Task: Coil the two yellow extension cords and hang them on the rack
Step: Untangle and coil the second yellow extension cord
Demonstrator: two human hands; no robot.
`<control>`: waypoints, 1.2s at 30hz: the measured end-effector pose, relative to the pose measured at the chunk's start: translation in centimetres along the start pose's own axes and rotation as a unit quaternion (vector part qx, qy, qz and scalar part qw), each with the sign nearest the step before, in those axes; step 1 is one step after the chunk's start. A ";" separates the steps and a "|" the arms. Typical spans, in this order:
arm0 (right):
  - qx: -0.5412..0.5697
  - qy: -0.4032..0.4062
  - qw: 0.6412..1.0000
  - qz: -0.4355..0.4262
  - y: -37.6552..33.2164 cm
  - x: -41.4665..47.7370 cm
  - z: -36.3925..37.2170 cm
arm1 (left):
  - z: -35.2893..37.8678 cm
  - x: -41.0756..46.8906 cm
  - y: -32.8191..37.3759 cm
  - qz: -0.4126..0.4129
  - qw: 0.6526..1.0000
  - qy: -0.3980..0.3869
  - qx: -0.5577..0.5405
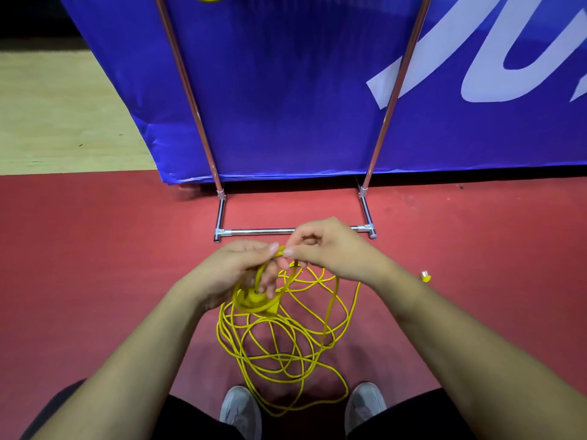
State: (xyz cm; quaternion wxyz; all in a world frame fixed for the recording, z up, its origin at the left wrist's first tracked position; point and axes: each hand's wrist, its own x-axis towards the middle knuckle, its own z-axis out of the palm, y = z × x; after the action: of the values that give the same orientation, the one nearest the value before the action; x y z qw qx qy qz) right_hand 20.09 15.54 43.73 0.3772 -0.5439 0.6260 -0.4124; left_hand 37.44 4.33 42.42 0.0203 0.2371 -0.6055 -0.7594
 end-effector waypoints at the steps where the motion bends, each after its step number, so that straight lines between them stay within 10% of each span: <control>1: 0.004 0.001 1.000 0.001 0.1 0.2 0.3 | -0.1 0.1 -0.1 0.013 1.000 0.010 0.006; 13: 0.032 0.059 0.994 0.091 4.1 0.1 -3.0 | -1.4 -0.1 1.0 -0.024 0.997 0.040 0.053; 20: 0.010 -0.026 1.000 0.006 -0.3 0.6 1.1 | -0.6 0.3 0.1 -0.017 0.999 0.039 0.029; 28: -0.119 -0.122 0.975 0.140 7.6 -0.8 -3.3 | -2.7 -0.6 1.5 0.057 0.985 0.119 -0.112; 36: 0.067 0.082 0.987 0.117 6.9 0.1 -3.2 | -3.2 -1.2 1.5 -0.027 0.993 0.111 0.004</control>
State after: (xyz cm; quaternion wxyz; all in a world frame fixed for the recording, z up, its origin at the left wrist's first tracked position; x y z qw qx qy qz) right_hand 14.52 16.23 38.51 0.4062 -0.4042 0.6850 -0.4498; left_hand 39.36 1.38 43.69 0.0657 0.3360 -0.5963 -0.7261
